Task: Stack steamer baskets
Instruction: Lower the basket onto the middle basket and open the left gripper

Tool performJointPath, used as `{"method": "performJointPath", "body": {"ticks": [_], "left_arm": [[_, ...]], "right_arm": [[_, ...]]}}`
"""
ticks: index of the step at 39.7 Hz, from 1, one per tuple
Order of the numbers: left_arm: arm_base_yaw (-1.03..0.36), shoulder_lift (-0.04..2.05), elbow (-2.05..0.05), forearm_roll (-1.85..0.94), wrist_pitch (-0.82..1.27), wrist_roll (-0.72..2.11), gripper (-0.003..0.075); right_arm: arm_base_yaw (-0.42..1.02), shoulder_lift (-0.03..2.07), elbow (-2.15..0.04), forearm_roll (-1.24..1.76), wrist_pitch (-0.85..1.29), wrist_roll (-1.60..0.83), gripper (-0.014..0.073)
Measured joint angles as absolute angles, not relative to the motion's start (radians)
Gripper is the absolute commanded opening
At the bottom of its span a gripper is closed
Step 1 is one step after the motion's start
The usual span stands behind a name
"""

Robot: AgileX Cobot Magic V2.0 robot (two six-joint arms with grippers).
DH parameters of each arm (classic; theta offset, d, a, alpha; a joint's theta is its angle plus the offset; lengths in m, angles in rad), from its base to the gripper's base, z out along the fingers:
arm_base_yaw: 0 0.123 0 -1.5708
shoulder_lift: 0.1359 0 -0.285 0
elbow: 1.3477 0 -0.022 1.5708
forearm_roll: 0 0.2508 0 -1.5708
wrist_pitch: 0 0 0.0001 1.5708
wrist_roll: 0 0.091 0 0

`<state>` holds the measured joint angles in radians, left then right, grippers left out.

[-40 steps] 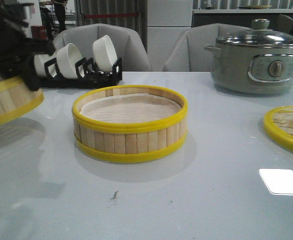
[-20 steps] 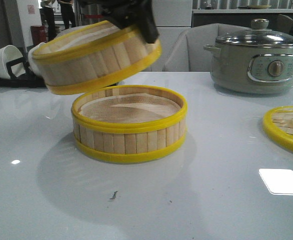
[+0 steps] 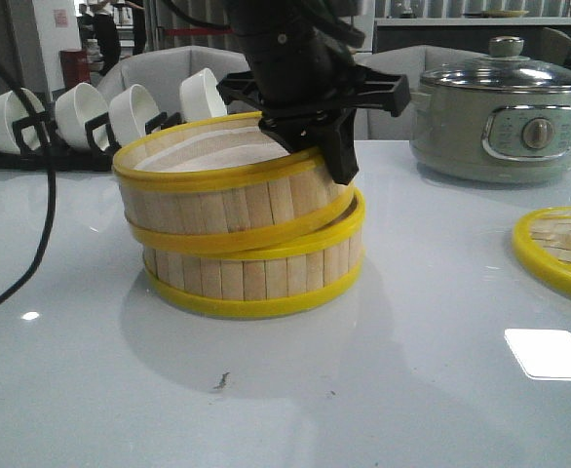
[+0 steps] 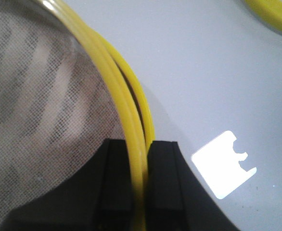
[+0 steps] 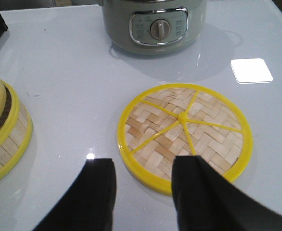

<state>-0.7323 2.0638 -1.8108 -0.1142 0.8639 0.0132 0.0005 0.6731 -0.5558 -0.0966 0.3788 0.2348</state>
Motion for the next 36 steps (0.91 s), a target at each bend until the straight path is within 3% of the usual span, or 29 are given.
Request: {"method": "performJointPath", "body": {"ticks": [30, 34, 36], "left_arm": [[-0.735, 2.099, -1.817, -0.188, 0.815, 0.013, 0.0087], [-0.735, 2.099, -1.817, -0.188, 0.815, 0.013, 0.0125], [-0.735, 2.099, -1.817, -0.188, 0.813, 0.018, 0.0185]], "right_arm": [[0.0, 0.673, -0.556, -0.095, 0.379, 0.236, 0.0391], [0.0, 0.673, -0.556, -0.095, 0.379, 0.236, 0.0391], [0.0, 0.673, -0.556, -0.095, 0.379, 0.236, 0.0391]]}}
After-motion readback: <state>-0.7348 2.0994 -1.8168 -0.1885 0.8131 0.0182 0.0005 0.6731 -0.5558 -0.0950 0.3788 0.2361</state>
